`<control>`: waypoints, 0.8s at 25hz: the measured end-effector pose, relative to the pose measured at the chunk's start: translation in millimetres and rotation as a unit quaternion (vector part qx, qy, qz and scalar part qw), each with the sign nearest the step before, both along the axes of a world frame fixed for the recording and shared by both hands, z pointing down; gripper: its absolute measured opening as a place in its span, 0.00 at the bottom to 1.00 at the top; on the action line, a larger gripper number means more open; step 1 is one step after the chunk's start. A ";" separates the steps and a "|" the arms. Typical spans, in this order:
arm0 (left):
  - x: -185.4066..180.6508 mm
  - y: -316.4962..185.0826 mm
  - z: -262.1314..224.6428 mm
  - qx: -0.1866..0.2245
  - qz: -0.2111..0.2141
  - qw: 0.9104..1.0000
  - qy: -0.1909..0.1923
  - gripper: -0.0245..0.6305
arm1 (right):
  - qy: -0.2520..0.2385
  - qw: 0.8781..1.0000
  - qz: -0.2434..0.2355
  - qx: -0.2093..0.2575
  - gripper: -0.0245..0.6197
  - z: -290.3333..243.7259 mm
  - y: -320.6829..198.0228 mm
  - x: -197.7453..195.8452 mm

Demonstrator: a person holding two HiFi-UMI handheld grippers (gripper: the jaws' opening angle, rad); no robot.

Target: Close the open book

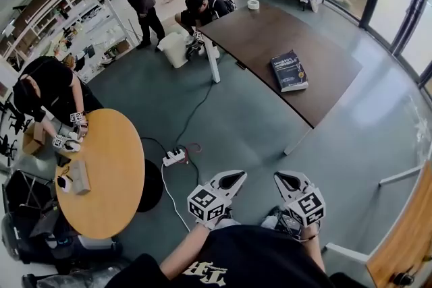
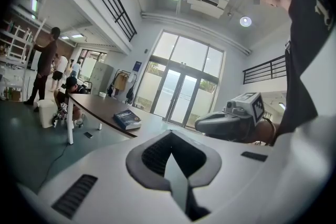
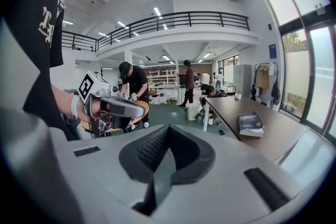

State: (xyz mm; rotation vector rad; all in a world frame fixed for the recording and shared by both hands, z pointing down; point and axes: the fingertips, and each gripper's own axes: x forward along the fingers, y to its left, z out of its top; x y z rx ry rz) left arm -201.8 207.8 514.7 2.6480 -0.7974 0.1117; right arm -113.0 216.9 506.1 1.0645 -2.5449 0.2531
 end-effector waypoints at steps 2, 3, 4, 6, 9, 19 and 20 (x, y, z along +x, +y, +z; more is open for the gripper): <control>-16.0 2.2 0.4 0.001 0.011 1.000 0.003 0.04 | 0.004 1.000 0.004 0.002 0.02 -0.3 0.6 -19.7; -23.2 2.3 1.0 0.001 0.016 1.000 0.005 0.04 | 0.005 1.000 0.007 0.004 0.02 -0.3 -0.1 -28.4; -29.3 2.0 2.1 0.001 0.020 1.000 0.007 0.04 | 0.006 1.000 0.010 0.004 0.02 -0.4 -1.0 -35.9; -37.9 2.3 6.0 0.000 0.027 1.000 0.010 0.04 | 0.009 1.000 0.018 0.003 0.02 -0.5 -1.7 -48.3; -46.2 10.2 10.1 0.001 0.032 0.999 0.011 0.04 | 0.005 1.000 0.009 -0.005 0.02 6.0 8.0 -67.1; -37.0 17.2 12.5 -0.004 -0.015 1.000 0.019 0.04 | 0.035 0.996 -0.077 0.022 0.02 -3.1 17.9 -69.5; -28.4 17.8 13.4 -0.005 -0.014 1.000 0.020 0.04 | 0.037 0.996 -0.076 0.025 0.02 -4.4 16.7 -60.5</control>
